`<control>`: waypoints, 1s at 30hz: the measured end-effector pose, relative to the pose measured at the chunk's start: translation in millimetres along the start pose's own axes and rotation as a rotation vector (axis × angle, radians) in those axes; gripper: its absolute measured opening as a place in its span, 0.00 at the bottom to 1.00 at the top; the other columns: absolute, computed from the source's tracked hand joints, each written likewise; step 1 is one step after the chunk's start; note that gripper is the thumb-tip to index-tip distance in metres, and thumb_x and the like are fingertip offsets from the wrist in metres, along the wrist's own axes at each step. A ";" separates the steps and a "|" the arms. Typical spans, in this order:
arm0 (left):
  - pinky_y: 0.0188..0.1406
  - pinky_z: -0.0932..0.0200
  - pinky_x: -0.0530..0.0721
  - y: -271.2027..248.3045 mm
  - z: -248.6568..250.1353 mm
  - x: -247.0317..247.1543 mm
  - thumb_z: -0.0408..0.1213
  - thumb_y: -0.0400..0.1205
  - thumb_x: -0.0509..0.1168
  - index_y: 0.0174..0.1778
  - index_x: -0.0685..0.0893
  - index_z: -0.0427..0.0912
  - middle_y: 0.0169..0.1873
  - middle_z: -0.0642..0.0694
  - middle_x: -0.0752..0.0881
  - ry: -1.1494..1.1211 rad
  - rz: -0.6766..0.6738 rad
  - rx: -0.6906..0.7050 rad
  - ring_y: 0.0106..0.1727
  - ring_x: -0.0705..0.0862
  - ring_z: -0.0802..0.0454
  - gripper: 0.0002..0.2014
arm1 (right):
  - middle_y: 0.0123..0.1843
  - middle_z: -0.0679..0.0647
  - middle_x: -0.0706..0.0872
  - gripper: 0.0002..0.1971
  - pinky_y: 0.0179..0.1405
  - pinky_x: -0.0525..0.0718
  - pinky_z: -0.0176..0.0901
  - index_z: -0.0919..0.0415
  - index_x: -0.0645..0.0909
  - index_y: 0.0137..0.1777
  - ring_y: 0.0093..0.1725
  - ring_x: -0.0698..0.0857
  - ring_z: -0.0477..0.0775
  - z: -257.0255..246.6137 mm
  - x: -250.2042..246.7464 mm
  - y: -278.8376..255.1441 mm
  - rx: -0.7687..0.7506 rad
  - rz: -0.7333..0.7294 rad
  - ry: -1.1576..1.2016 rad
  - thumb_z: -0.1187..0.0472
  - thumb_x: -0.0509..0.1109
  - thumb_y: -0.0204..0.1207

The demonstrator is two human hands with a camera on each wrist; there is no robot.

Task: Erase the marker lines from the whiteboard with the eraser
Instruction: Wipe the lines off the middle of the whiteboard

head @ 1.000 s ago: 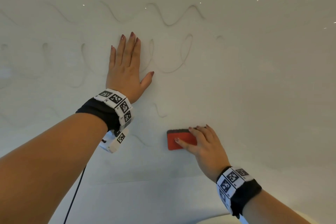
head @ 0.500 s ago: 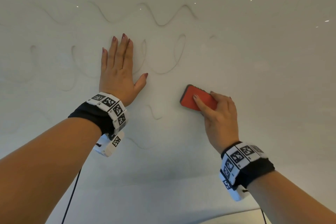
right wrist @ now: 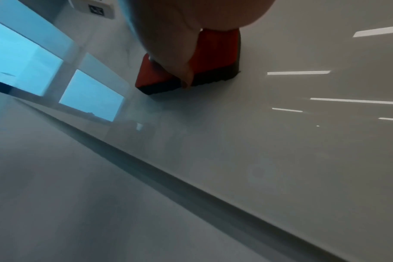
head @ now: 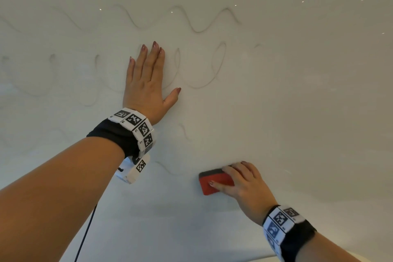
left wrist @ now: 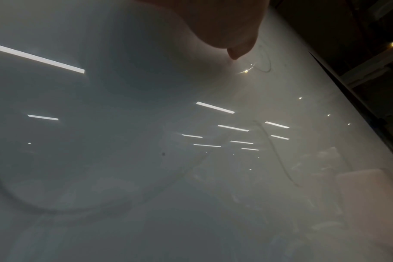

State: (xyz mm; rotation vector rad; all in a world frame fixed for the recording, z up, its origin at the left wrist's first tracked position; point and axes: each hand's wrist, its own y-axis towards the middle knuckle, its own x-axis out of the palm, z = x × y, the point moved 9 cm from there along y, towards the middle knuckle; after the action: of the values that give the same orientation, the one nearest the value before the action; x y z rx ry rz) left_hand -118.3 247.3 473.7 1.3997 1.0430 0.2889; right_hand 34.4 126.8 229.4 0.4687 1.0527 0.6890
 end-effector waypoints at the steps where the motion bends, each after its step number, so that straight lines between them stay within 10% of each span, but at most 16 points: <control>1: 0.81 0.44 0.43 -0.2 0.0 -0.4 0.59 0.79 0.54 0.82 0.49 0.39 0.83 0.44 0.49 -0.004 0.002 0.001 0.83 0.45 0.44 0.41 | 0.62 0.56 0.80 0.31 0.69 0.64 0.60 0.36 0.74 0.70 0.60 0.77 0.62 7.4 -4.6 -1.3 0.026 0.029 -0.001 0.65 0.59 0.69; 8: 0.81 0.43 0.44 0.1 0.9 -0.4 0.58 0.79 0.56 0.82 0.51 0.39 0.83 0.43 0.51 -0.010 0.013 0.003 0.83 0.47 0.43 0.41 | 0.64 0.61 0.79 0.36 0.65 0.69 0.62 0.41 0.77 0.70 0.60 0.75 0.66 60.4 -78.7 64.4 0.352 0.353 0.097 0.73 0.73 0.65; 21: 0.81 0.43 0.44 -0.9 1.0 -0.5 0.58 0.80 0.55 0.82 0.48 0.36 0.83 0.41 0.48 0.017 -0.039 0.026 0.83 0.45 0.43 0.42 | 0.62 0.56 0.80 0.28 0.65 0.68 0.58 0.38 0.74 0.71 0.58 0.79 0.61 -39.9 -8.8 56.1 -0.107 -0.001 0.038 0.62 0.55 0.72; 30: 0.81 0.46 0.45 -1.9 -1.9 -2.4 0.59 0.79 0.55 0.82 0.49 0.38 0.83 0.43 0.49 0.025 -0.046 0.059 0.83 0.47 0.45 0.41 | 0.64 0.60 0.79 0.35 0.59 0.68 0.58 0.40 0.75 0.72 0.59 0.75 0.65 35.7 -74.1 84.6 0.363 0.326 0.103 0.68 0.73 0.66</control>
State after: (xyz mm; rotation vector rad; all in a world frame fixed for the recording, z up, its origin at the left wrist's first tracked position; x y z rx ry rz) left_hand -121.8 246.4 473.4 1.4262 1.1101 0.2441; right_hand 18.4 132.4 346.2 0.9416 1.2177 0.8180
